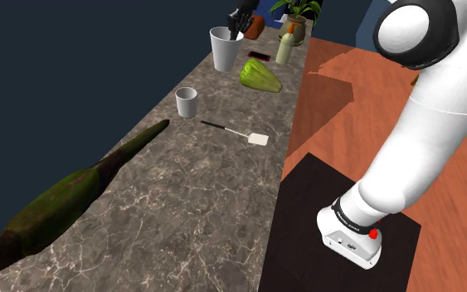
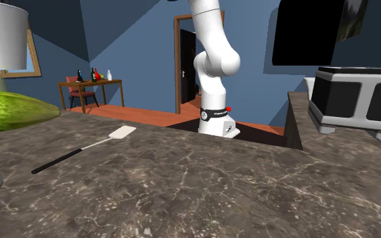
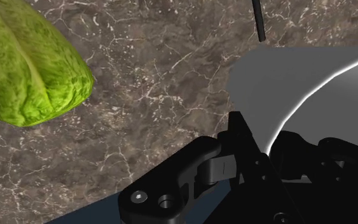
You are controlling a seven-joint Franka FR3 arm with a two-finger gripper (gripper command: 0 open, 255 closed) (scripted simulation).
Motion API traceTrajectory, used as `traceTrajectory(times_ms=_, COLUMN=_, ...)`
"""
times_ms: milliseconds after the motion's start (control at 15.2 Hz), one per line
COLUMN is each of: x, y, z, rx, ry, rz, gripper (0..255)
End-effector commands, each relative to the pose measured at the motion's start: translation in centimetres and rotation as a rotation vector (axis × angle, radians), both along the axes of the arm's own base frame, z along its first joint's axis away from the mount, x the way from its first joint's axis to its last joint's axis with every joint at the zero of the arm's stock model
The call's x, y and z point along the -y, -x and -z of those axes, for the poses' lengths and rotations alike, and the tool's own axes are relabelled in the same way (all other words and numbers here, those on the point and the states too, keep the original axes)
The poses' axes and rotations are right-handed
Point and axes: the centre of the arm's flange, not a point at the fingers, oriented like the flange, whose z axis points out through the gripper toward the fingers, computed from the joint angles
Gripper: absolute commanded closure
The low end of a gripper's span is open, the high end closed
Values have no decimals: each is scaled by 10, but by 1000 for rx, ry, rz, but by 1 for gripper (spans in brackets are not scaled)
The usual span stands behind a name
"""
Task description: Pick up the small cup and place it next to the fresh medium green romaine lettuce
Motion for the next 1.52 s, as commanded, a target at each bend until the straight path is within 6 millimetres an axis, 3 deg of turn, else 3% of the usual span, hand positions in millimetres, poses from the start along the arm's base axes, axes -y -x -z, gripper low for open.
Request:
traceTrajectory(times_ms=0, x=23, y=-11, z=2, rx=1, ry=0, rz=-1, gripper=255)
traceTrajectory(times_ms=66, x=36, y=-18, z=2, rx=1, ry=0, rz=-1, gripper=255)
traceTrajectory(times_ms=1452, x=36, y=-18, z=113, rx=1, ry=0, rz=-1, gripper=255)
